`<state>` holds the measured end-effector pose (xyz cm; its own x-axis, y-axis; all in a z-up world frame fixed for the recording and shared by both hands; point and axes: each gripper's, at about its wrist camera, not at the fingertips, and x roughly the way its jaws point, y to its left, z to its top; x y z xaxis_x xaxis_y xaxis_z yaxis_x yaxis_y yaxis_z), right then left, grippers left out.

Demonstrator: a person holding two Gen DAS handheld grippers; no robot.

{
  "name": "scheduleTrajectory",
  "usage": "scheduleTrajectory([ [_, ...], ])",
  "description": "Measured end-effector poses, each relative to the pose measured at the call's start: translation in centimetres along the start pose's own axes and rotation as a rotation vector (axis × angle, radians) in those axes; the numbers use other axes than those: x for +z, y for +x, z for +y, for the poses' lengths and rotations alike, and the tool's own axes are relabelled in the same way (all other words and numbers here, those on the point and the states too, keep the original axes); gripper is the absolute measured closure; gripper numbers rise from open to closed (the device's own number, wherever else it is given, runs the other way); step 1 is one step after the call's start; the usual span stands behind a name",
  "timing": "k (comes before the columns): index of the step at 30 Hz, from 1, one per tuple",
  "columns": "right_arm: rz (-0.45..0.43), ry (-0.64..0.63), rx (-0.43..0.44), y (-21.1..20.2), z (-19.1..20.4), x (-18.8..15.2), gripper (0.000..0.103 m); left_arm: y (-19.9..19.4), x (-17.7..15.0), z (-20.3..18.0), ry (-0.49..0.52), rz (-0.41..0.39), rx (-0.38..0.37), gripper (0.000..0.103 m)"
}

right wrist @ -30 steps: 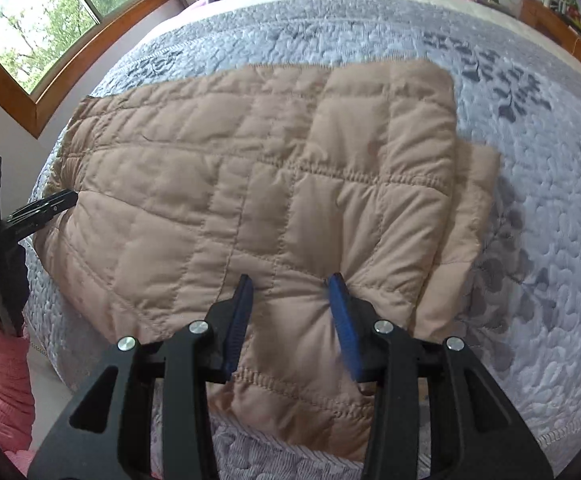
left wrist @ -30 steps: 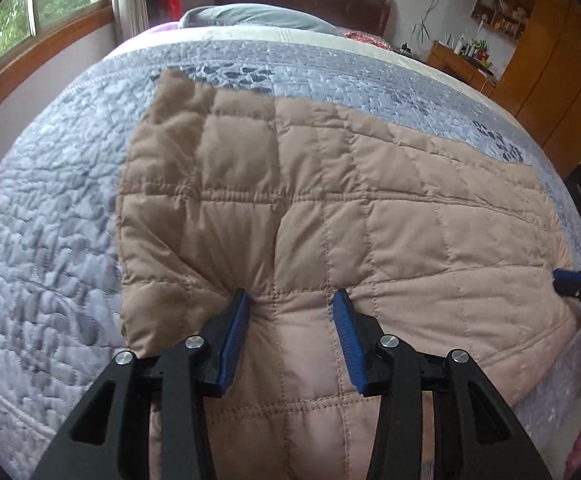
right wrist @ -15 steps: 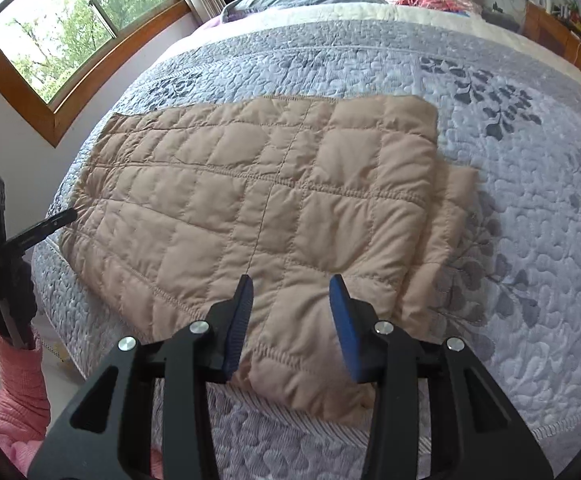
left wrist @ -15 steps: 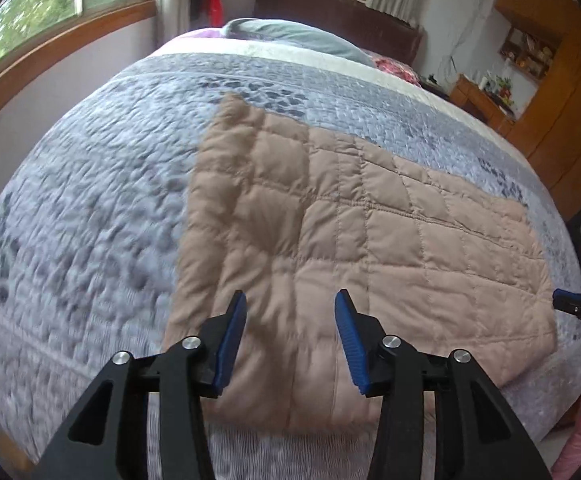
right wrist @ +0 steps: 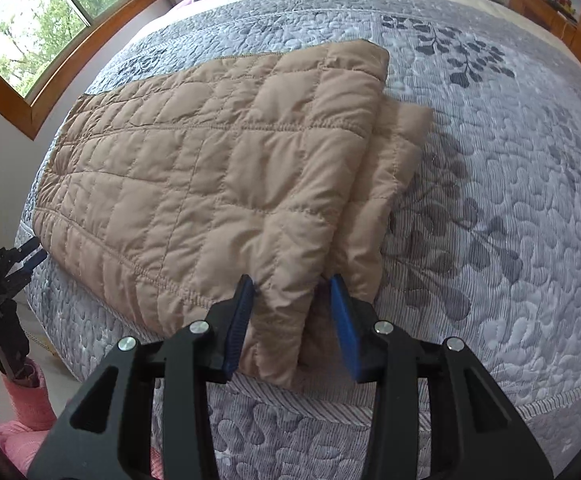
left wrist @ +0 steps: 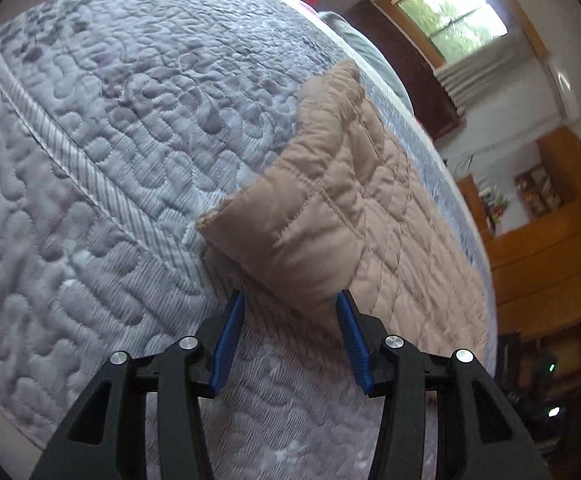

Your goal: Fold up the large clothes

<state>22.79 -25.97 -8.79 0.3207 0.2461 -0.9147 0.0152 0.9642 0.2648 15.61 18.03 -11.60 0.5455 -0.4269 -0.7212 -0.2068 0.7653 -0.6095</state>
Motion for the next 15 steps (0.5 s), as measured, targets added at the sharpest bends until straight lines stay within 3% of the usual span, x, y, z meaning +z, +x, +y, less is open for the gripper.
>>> scheduleTrajectory([
  [9,0.020,0.007,0.011,1.3,-0.3,0.1,0.063,3.2,1.7,1.5,-0.170,-0.056,-0.090,0.052],
  [13,0.031,0.006,0.009,1.5,-0.3,0.2,0.063,3.0,1.8,1.1,-0.142,-0.072,-0.116,0.082],
  [15,0.034,0.007,0.007,1.5,-0.2,0.3,0.063,2.7,2.0,0.7,-0.134,-0.085,-0.132,0.089],
])
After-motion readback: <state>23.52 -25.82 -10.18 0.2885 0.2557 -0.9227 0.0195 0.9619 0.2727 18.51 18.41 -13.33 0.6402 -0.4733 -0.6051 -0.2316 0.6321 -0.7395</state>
